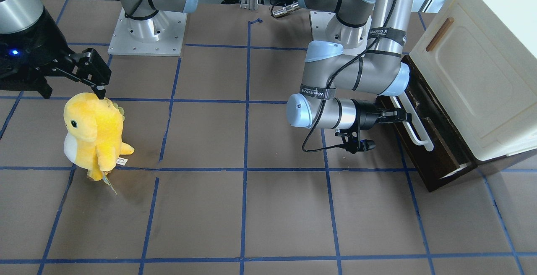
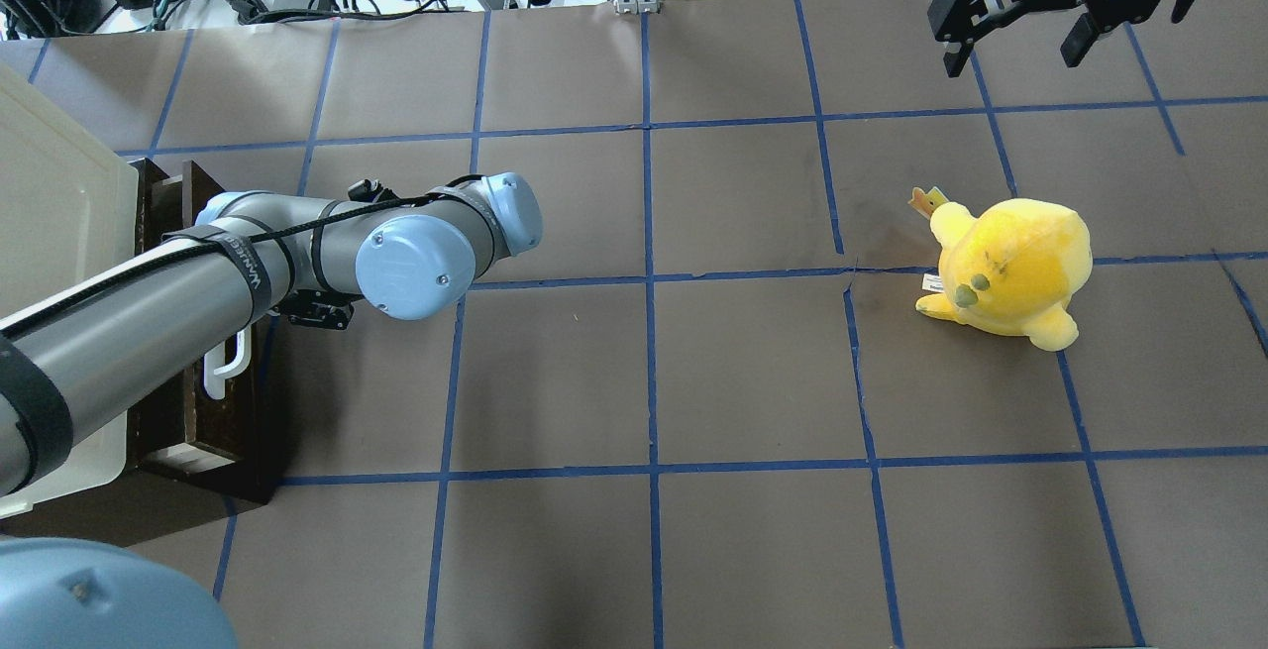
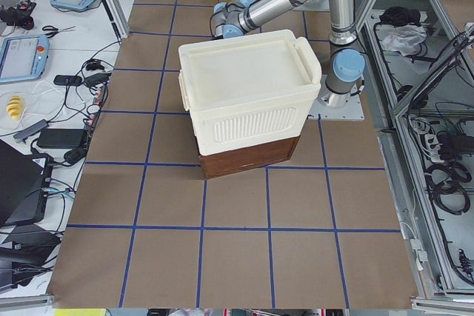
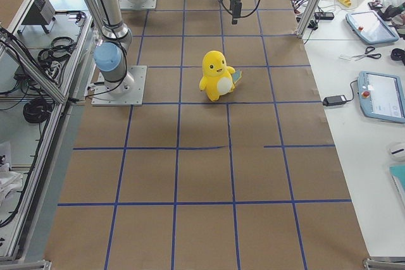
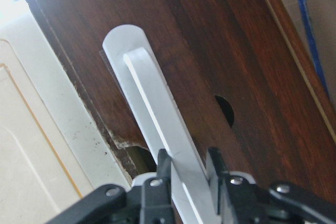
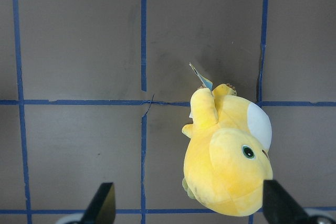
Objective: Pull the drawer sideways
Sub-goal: 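Pull the handle with the left gripper, drawing the drawer outward, then keep pulling the drawer out with the left gripper, then release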
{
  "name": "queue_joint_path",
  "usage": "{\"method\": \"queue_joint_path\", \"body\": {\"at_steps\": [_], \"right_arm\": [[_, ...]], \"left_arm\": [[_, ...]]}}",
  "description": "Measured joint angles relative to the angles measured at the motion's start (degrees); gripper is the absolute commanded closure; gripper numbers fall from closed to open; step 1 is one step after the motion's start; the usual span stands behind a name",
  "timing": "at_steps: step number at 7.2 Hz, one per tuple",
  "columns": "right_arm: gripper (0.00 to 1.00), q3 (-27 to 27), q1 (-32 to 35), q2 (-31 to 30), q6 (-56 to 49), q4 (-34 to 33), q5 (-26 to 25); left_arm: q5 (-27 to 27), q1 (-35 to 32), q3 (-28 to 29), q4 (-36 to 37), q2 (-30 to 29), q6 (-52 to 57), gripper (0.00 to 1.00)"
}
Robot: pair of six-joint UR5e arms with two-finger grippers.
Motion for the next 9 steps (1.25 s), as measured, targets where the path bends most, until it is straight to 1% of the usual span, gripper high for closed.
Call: {"method": "queue_joint_path", "body": {"at_steps": [9], "right_arm": [[0.0,0.0,0.0,0.0,0.0,0.0,0.0]], "left_arm": [[0.0,-2.1,0.5,0.0,-0.5,0.3,1.0]]}}
